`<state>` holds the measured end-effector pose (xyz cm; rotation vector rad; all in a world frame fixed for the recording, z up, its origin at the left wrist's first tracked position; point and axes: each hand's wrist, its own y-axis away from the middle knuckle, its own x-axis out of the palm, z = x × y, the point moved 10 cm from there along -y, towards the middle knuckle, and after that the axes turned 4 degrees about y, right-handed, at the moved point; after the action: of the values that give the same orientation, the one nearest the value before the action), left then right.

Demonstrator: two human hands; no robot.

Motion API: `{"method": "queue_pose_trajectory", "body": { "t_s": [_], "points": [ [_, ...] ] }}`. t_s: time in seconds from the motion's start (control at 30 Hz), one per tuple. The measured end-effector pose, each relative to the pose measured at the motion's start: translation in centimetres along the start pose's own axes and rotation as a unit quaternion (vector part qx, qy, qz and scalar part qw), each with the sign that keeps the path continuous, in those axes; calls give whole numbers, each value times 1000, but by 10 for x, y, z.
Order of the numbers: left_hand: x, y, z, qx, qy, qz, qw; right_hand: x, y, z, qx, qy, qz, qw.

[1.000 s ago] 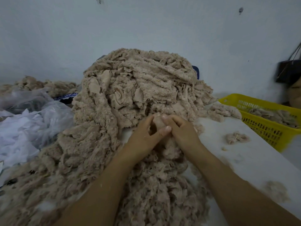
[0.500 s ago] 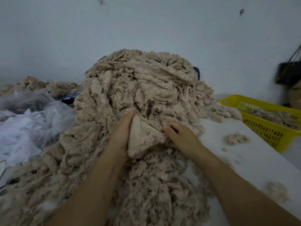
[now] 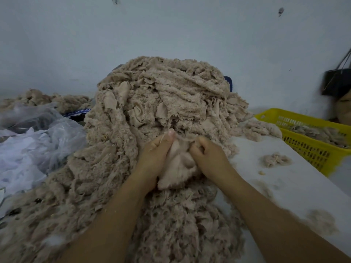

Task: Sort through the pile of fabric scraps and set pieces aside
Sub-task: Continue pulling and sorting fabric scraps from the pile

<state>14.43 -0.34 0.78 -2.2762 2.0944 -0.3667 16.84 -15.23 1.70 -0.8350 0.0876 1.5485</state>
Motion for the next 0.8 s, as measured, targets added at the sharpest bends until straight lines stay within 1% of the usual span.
{"method": "queue_pose_trajectory", "body": {
  "t_s": [0.1, 0.2, 0.27, 0.33, 0.37, 0.43, 0.5, 0.53, 0.6, 0.67, 0.7, 0.73, 0.77, 0.8],
  "points": [
    [7, 0, -2, -20, 61, 21, 998, -16, -1, -18, 37, 58, -50, 996],
    [6, 0, 2, -45, 138, 16, 989, -14, -2, -30, 65, 139, -36, 987],
    [0, -1, 0, -53, 198, 0, 979, -16, -2, -42, 91, 162, -37, 982],
    [-18, -3, 2, -63, 262, -48, 962, -20, -2, -53, 115, 160, -41, 979],
    [-27, -5, 3, -65, 307, -63, 947, -23, -2, -61, 136, 151, -42, 978],
    [-36, -11, 2, -62, 389, -62, 917, -33, 1, -78, 180, 121, -59, 974],
    [-45, -15, 6, -58, 412, -78, 906, -41, 1, -83, 193, 91, -84, 973],
    [-46, -15, 8, -64, 408, -88, 906, -42, 1, -80, 184, 83, -93, 975],
    [-39, -12, 12, -88, 374, -92, 919, -43, -1, -62, 133, 77, -130, 980],
    [-32, -9, 15, -101, 318, -97, 938, -45, 2, -30, 59, 48, -175, 982],
    [-32, -8, 15, -92, 283, -104, 949, -44, 4, -12, 11, 17, -181, 983],
    [-33, -9, 14, -75, 244, -111, 960, -40, 6, 7, -41, -13, -166, 985],
    [-32, -9, 12, -58, 209, -112, 970, -30, 8, 23, -82, -37, -125, 988],
    [-29, -8, 8, -42, 180, -107, 977, -16, 9, 34, -102, -41, -65, 992]
  ]
}}
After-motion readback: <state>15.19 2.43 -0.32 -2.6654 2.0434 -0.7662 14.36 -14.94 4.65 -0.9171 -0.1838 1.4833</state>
